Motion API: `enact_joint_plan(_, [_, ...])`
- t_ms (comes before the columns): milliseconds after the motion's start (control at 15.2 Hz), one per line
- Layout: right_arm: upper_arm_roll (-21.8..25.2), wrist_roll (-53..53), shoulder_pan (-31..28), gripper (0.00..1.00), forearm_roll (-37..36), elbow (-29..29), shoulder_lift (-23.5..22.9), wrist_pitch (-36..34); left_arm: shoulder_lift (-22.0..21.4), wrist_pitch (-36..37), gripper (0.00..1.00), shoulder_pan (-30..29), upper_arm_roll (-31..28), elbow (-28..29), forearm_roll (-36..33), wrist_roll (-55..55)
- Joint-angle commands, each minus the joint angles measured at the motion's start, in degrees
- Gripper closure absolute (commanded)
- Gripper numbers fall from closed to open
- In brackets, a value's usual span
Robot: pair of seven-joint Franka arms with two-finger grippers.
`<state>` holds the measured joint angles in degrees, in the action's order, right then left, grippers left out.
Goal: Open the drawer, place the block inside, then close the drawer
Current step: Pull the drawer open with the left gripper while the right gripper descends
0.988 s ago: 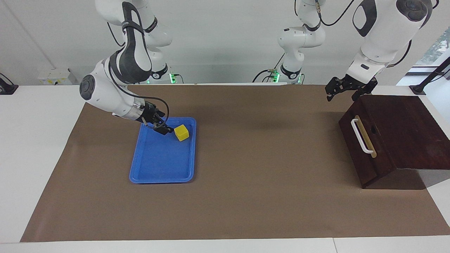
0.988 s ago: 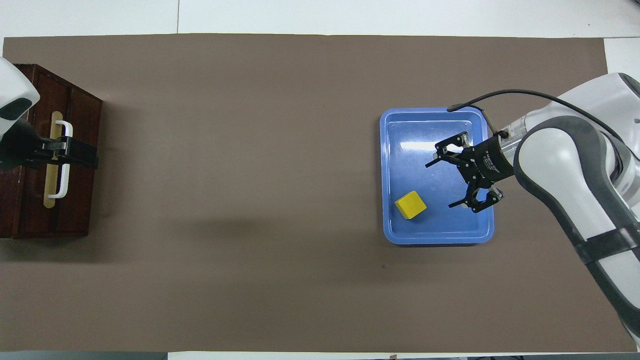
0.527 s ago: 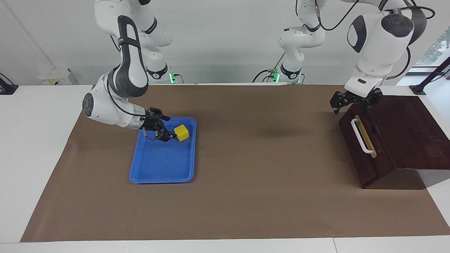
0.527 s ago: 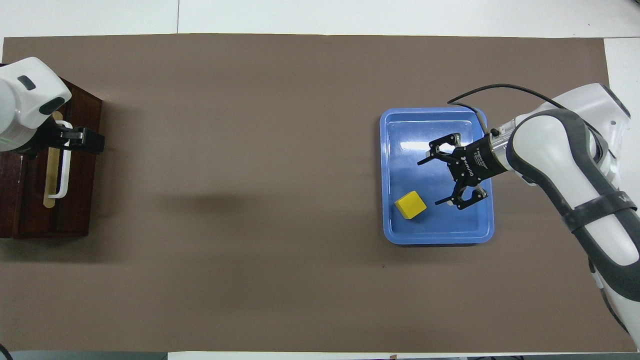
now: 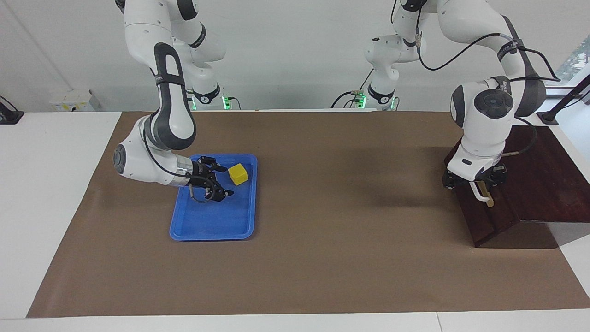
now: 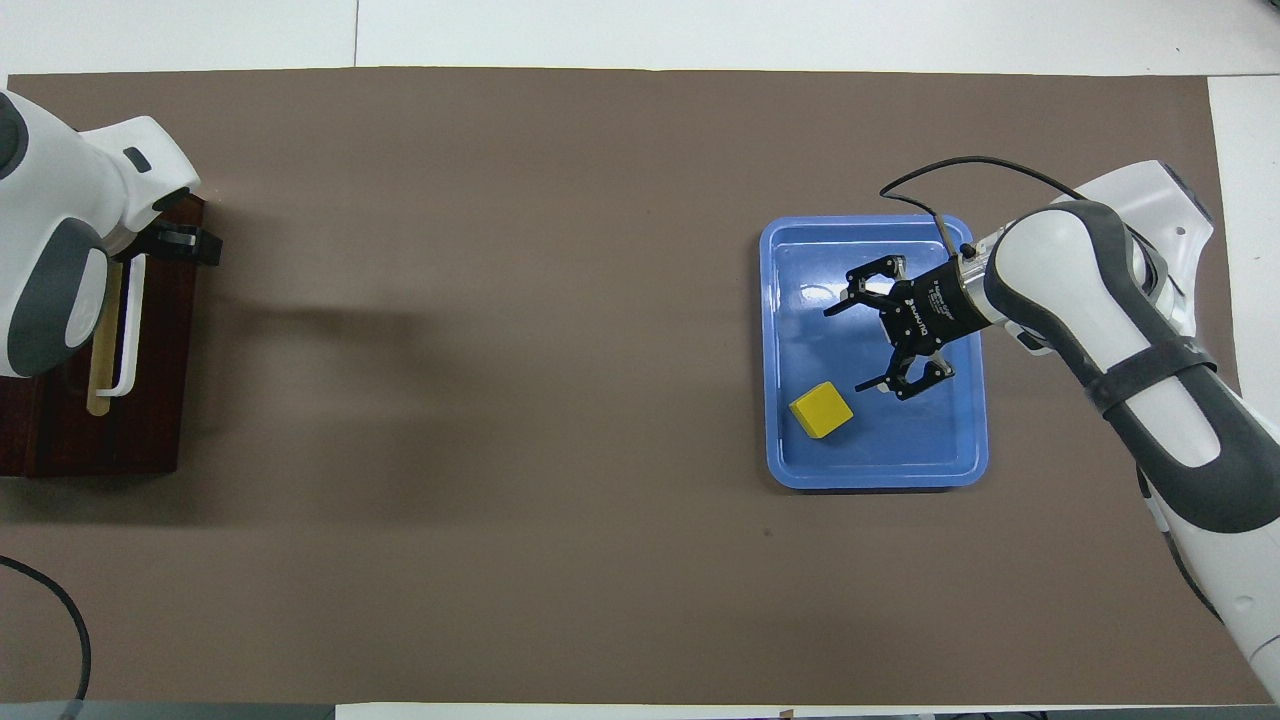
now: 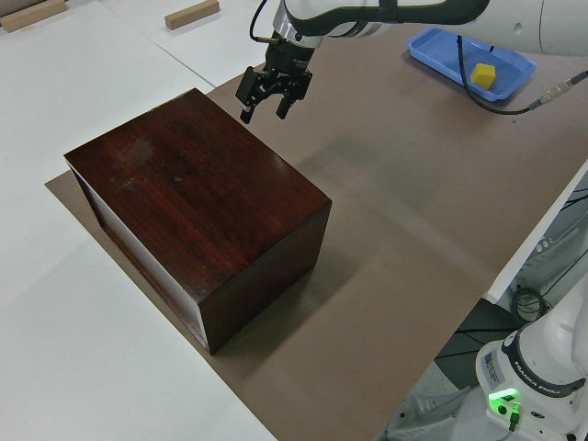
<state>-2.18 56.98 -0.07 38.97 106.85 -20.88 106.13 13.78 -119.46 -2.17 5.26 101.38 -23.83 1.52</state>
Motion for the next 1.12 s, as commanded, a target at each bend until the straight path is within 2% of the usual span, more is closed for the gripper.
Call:
enact_joint_plan(0, [-0.2, -0.1, 0.3, 0.00, 0.8, -3.8, -1.5, -1.3, 1.1, -3.1, 0.00, -0.7, 0.2, 3.0, -2.9, 3.5])
enact_joint_plan(198, [0.0, -5.8, 2.3, 0.00, 0.1, -1.3, -1.5, -1.8, 1.3, -3.6, 0.00, -1.2, 0.3, 5.0, -3.4, 5.1])
enact_joint_plan(329, [0.1, -9.2, 2.0, 0.00, -1.5, -0.8, -1.3, -4.5, 1.3, -4.5, 0.00, -1.1, 0.3, 5.8, -3.4, 5.3])
enact_joint_plan(659, [0.1, -10.2, 2.3, 0.00, -3.3, -0.8, -1.3, -4.8, 1.2, -4.6, 0.00, 0.1, 0.5, 6.5, -3.4, 5.5])
enact_joint_plan(1054, [0.1, -12.2, 1.9, 0.00, -4.1, 0.9, -0.7, -4.8, 0.8, -2.6, 0.00, 5.5, 0.7, 7.1, -3.0, 7.7])
